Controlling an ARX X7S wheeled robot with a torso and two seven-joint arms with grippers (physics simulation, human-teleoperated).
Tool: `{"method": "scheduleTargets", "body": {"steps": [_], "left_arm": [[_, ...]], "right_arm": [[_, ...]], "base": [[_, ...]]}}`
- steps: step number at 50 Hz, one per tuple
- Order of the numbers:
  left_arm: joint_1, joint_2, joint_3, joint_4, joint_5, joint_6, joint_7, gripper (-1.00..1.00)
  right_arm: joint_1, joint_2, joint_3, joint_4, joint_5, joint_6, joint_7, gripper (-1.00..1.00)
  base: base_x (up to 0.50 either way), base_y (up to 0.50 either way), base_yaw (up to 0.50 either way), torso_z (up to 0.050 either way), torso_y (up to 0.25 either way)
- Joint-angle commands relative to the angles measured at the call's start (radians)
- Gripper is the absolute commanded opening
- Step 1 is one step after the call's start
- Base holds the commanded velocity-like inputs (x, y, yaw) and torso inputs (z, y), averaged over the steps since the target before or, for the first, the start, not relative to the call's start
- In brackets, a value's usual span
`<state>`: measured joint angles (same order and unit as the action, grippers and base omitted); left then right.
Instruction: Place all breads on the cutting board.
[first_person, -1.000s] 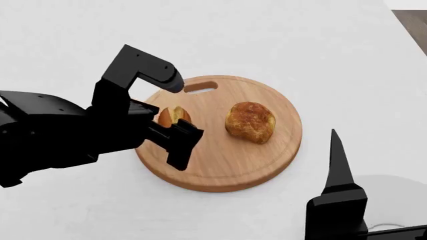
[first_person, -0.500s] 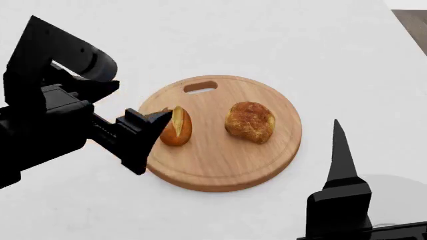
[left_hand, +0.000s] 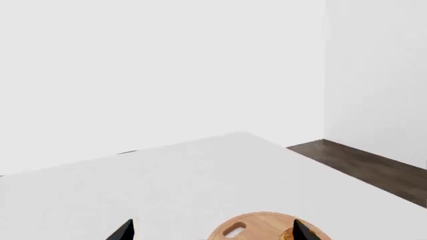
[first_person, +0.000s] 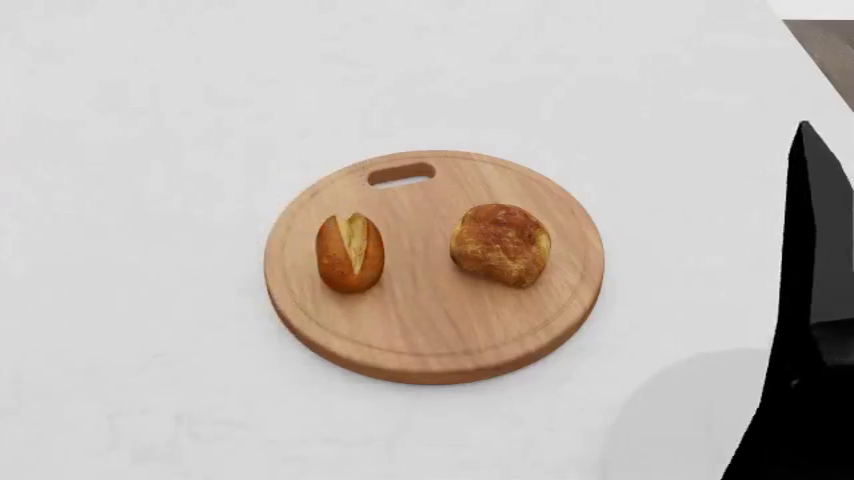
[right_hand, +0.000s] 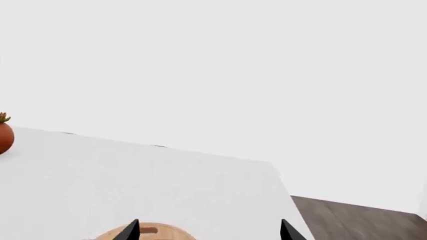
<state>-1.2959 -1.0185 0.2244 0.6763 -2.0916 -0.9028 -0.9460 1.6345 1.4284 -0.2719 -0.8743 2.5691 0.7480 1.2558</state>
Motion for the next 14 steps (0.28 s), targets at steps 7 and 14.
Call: {"method": "scheduleTargets", "body": {"steps": [7,14], "left_arm": [[0.181,-0.16,-0.409,0.277,-0.115,0.121,-0.097,1.0],[0.428,-0.045,-0.755,0.305,-0.036,-0.012,-0.072,1.0]], "right_arm": [[0.388,-0.149,-0.055,0.0,0.223,0.03,0.214,1.0],[0.496,-0.144,-0.065,0.01,0.307,0.027,0.249,1.0]], "base": [[0.0,0.0,0.0,0.0,0.0],[0.0,0.0,0.0,0.0,0.0]]}}
